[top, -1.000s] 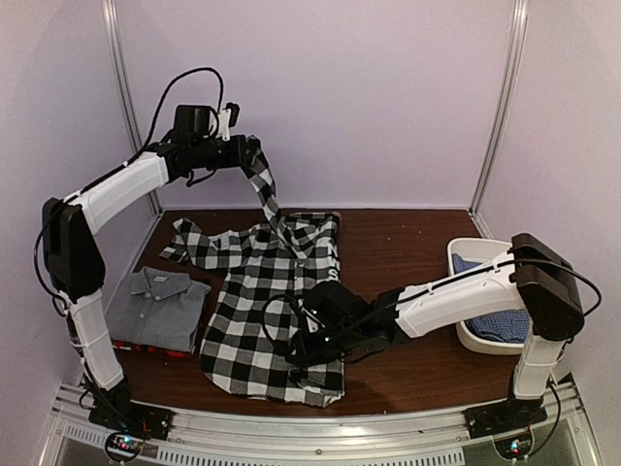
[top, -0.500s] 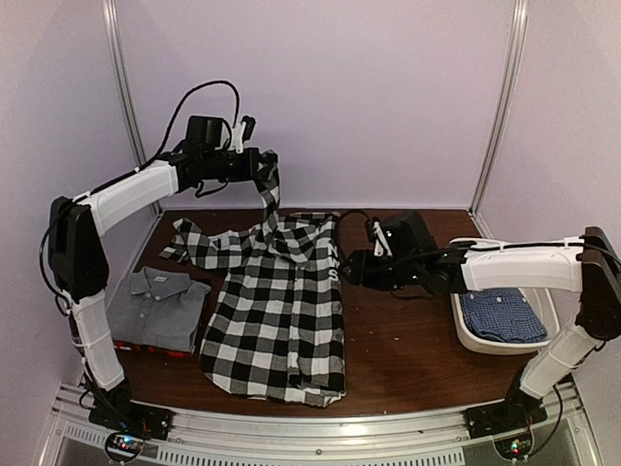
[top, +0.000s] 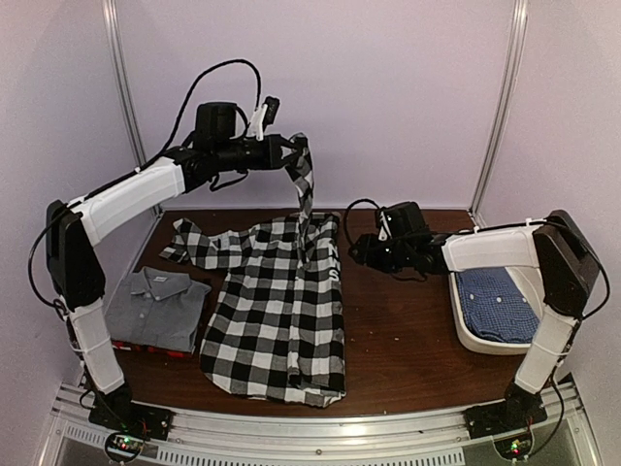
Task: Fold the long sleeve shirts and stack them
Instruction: Smooth out the 1/3-folded shirt at the center of the board.
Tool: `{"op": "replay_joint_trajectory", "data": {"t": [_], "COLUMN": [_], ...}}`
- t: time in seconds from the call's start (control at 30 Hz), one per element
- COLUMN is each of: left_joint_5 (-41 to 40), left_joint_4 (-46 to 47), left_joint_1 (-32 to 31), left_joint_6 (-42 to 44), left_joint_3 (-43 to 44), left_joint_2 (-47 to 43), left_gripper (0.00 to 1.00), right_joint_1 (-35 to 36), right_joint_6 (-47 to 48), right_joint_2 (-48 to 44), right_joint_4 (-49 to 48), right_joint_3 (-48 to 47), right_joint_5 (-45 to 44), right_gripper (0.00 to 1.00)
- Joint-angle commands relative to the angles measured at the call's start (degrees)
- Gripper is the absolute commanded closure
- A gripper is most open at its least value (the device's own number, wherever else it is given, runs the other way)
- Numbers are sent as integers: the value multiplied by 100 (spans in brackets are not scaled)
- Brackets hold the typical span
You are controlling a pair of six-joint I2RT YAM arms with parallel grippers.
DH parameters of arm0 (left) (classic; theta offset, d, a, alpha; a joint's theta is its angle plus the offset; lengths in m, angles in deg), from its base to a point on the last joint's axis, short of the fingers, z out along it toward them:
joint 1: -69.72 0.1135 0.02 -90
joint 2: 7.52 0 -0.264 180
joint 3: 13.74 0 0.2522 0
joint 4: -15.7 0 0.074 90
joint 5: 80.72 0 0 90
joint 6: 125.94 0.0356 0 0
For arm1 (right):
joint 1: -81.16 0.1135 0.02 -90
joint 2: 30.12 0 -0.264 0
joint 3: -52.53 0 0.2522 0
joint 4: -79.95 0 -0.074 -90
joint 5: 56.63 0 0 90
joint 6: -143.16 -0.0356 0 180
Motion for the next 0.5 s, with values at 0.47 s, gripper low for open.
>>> {"op": "replay_joint_trajectory", "data": {"t": [0.47], "left_joint_5": [-626], "left_joint_4": [627], "left_joint_1": [136], "left_joint_6": [144], "left_joint_3": [-1157], "left_joint_2": [-815], "left_gripper": [100], "right_joint_1": [-293], "right_joint_6": [-378], "right_joint_2": [2835], "right_joint_4": [-1388], "right_joint_3": [-3081], "right_joint_5": [1790], "right_gripper": [69]}}
